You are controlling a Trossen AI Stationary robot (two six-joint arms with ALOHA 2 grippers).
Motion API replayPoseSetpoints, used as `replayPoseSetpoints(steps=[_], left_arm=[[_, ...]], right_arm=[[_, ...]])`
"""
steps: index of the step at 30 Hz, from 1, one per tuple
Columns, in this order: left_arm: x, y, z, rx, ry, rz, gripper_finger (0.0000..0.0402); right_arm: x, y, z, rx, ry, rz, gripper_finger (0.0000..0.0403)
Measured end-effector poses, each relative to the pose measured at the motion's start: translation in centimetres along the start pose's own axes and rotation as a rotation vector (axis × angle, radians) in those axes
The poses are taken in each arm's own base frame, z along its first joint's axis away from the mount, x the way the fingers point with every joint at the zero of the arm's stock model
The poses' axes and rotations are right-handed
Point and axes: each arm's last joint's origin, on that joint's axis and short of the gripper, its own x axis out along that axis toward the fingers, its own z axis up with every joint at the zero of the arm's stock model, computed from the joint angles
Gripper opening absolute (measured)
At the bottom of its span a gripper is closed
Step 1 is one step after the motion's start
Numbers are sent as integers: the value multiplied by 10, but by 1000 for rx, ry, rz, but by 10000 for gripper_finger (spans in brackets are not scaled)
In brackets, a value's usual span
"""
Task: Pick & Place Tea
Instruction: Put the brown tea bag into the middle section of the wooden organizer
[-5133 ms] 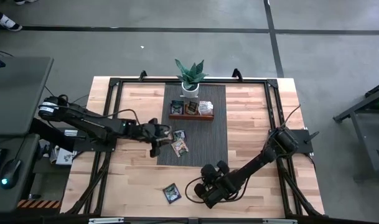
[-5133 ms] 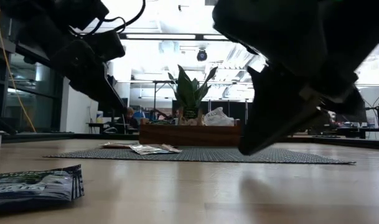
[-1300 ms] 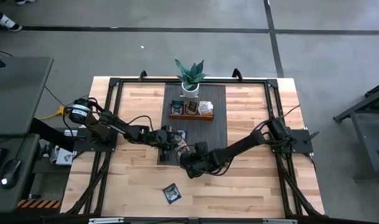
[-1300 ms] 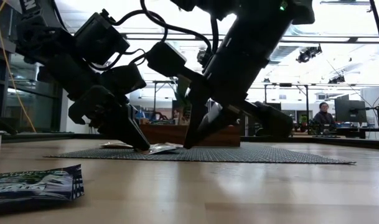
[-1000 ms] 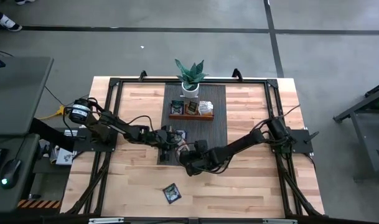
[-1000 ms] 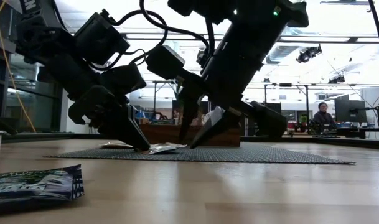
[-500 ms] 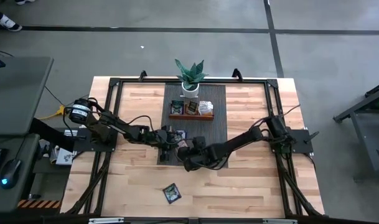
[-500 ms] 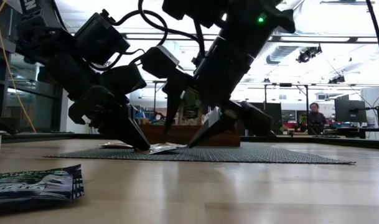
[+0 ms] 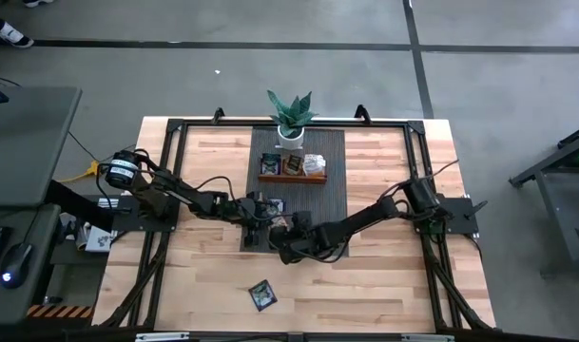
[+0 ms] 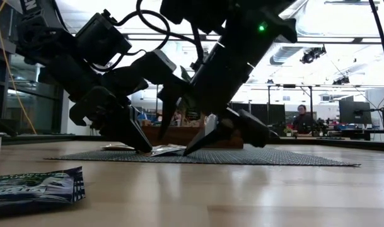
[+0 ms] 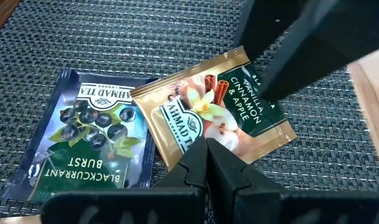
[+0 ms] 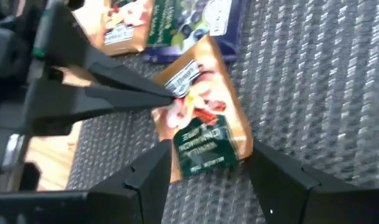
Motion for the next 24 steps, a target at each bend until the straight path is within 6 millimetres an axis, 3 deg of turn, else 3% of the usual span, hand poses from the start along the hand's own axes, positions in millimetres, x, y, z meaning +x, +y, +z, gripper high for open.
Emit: replayPoseSetpoints(steps=[13,24], left_arm=[[0,0,0,7,1,-5,0],[0,0,0,7,1,-5,0]], right_arm=[[7,-1,-4,-1,-13,20,182],[9,-3,-4,-36,-11,4,22]])
